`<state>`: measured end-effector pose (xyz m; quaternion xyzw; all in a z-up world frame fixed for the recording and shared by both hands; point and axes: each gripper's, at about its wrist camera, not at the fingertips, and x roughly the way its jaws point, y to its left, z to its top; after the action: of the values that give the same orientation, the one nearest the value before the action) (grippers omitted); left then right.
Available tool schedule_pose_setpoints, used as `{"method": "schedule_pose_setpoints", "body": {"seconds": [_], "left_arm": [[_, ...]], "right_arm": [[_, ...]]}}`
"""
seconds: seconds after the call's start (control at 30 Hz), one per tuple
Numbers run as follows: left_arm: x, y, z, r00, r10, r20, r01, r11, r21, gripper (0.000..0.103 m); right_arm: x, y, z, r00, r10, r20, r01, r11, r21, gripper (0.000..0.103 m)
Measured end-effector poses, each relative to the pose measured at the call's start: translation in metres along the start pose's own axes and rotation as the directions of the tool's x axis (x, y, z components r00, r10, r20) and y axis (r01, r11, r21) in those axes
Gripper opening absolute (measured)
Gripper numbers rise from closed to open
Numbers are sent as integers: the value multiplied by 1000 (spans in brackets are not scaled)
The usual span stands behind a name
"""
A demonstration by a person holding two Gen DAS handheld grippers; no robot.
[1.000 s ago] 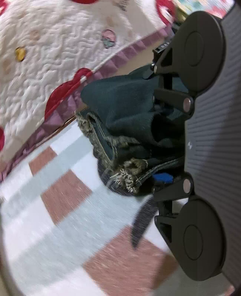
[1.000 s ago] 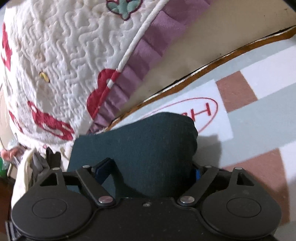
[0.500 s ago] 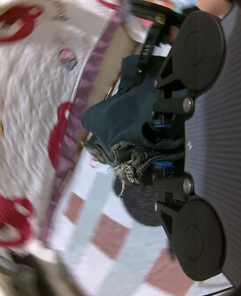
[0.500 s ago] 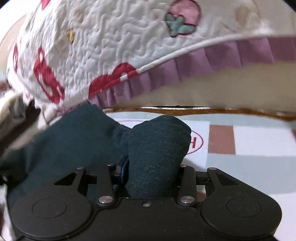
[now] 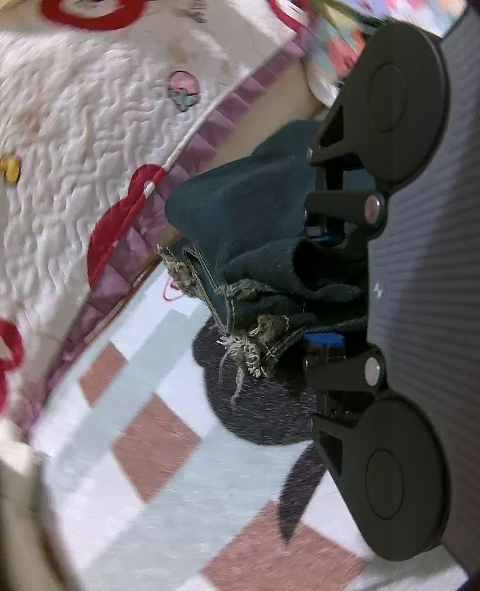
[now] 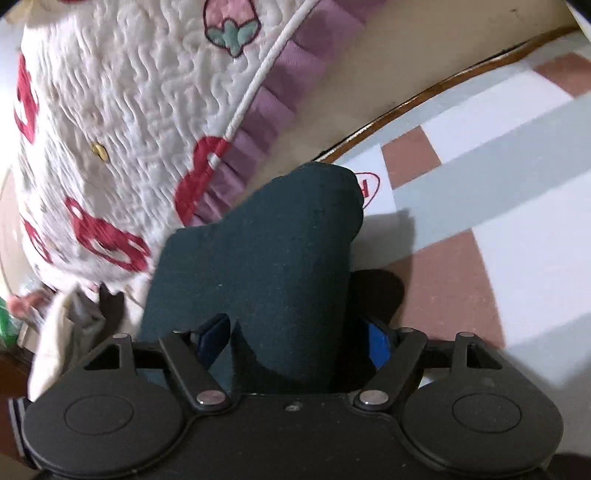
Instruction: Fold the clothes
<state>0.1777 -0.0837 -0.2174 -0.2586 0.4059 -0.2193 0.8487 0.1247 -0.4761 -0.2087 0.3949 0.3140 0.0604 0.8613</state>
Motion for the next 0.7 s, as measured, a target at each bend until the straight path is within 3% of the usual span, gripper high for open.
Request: {"method": "schedule_pose_setpoints", "body": {"seconds": [0.1,0.13,0.2,0.27,0.43,0.6,0.7], "left_arm": [[-2,-13,-1,999,34,18,-35,995,96,36],[-4,-15,0,999,39,20,-41,993,110,34],[-9,-26,0,998,55,20,-58,978,199,33],[-14,-37,0,997,71,22,-74,955,288,32],[-44,-55,12,998,59,14,-60,928,367,31],[-93,-81,26,996,38,82,-70,904,421,31],[-122,-96,35,992,24,122,-77,889,452,31]], "right_arm": [[19,0,7,997,71,-4,-71,997,19,80],[24,6,10,998,56,-16,-56,998,5,78],[24,21,11,1000,19,-24,-21,998,-67,53],[14,37,10,1000,-2,-1,1,982,-190,38],[-30,99,-9,993,-36,116,86,884,-459,35],[-74,140,-10,980,3,199,105,843,-527,35],[-93,160,-6,974,42,224,84,847,-524,35]]}}
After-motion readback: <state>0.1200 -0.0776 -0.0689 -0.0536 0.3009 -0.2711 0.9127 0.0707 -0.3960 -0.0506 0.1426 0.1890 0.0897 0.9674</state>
